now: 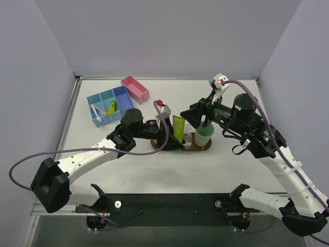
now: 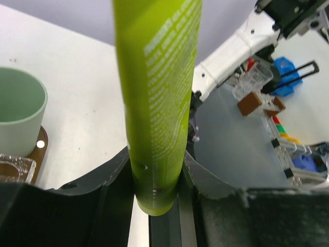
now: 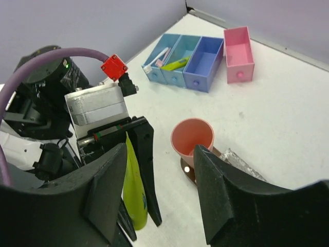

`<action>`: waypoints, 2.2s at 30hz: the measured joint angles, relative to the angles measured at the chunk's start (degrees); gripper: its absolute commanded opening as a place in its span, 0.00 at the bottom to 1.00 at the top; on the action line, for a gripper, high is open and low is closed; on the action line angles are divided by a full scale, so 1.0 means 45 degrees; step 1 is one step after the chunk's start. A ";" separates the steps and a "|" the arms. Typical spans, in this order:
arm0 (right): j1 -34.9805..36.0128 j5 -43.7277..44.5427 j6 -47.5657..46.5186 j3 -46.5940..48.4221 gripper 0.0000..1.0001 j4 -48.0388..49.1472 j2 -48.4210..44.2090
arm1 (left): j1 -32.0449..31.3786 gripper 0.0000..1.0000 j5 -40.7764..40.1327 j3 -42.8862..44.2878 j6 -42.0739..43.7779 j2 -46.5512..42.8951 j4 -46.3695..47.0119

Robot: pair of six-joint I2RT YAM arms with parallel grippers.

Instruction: Prepare toiletry sets of a toothbrush and toothpaste on the tray

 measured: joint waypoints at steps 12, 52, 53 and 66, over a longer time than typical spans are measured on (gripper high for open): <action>0.0010 -0.1559 -0.0937 0.2807 0.49 -0.5246 0.2025 | 0.0146 0.14 0.1093 0.1520 0.5367 -0.0359 -0.7232; 0.0695 0.0330 -0.1928 0.2710 0.00 -0.6382 0.1933 | 0.1860 0.91 -0.0821 0.1506 0.6232 -0.2254 -0.8427; 0.0699 0.0865 -0.2001 0.2705 0.00 -0.6382 0.1695 | 0.2312 0.92 -0.0981 0.1496 0.6198 -0.2613 -0.8408; 0.0860 0.4668 -0.2569 0.1627 0.00 -0.5061 0.1792 | 0.7072 0.95 -0.3570 0.0491 0.4279 -0.4206 -0.7286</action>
